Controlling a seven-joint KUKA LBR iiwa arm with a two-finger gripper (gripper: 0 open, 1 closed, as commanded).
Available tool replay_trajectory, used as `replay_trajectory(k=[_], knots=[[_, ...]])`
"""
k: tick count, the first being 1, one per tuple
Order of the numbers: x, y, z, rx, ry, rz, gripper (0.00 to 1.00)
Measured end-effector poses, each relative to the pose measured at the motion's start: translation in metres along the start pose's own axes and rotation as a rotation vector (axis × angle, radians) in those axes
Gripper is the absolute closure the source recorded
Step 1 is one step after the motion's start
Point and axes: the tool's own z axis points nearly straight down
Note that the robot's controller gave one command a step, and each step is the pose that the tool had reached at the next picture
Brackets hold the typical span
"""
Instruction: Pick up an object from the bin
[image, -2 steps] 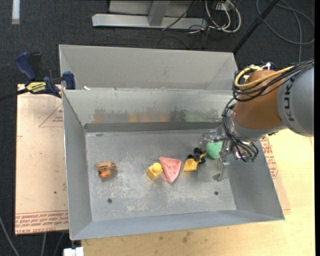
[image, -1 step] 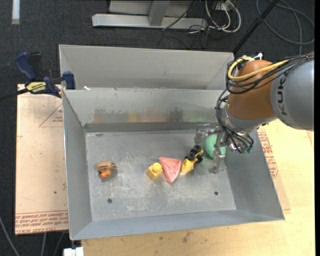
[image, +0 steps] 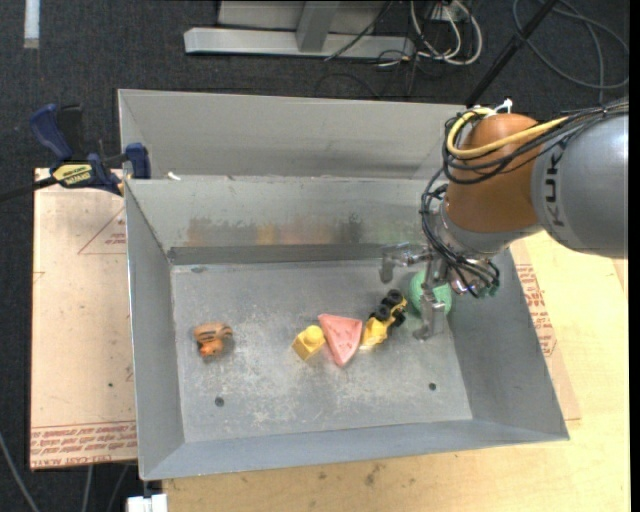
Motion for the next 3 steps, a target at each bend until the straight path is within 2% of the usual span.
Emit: replay_trajectory(k=[1, 2, 3], knots=[[-0.0116, 0.0085, 0.0391, -0.002, 0.002, -0.277, 0.00], [-0.0190, 0.0038, 0.0460, -0.002, 0.002, -0.310, 1.00], [-0.0190, 0.0038, 0.0460, -0.002, 0.002, -0.311, 1.00]])
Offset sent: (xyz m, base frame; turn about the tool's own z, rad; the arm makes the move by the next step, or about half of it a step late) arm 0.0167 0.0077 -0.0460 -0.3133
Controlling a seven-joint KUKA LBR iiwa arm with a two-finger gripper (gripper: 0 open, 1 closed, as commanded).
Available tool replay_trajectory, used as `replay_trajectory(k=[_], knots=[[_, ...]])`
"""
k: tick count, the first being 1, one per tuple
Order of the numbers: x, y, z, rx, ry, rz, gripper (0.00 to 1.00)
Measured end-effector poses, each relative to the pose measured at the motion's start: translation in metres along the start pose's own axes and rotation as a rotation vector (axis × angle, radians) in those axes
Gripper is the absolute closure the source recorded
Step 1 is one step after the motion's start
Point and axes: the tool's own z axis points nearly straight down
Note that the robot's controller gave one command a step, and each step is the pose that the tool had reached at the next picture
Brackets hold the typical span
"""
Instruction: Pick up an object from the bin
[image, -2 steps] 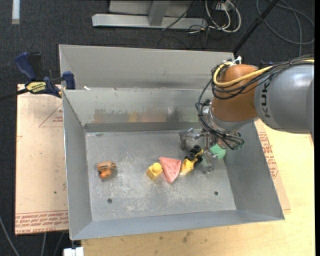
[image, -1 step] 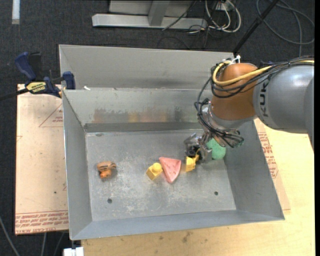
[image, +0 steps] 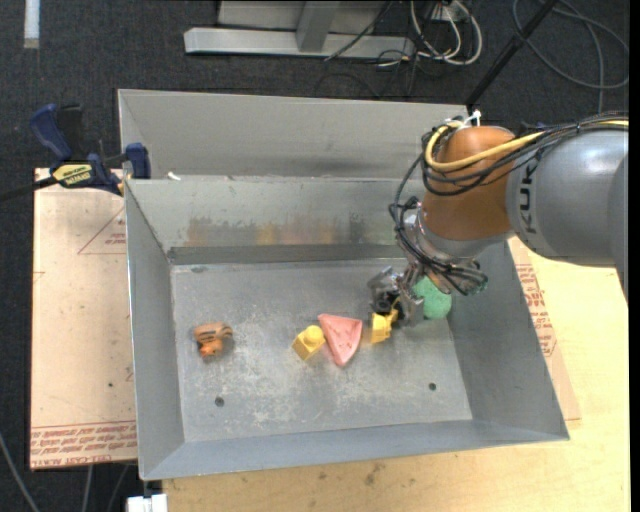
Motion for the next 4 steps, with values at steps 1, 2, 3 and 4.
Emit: replay_trajectory(k=[1, 2, 3, 4], knots=[[0.001, 0.001, -0.004, -0.003, 0.005, -0.001, 1.00], [0.001, 0.002, -0.021, -0.004, 0.006, 0.000, 1.00], [-0.001, 0.000, -0.034, 0.001, 0.000, 0.000, 1.00], [-0.001, 0.000, -0.040, 0.002, -0.002, 0.000, 1.00]])
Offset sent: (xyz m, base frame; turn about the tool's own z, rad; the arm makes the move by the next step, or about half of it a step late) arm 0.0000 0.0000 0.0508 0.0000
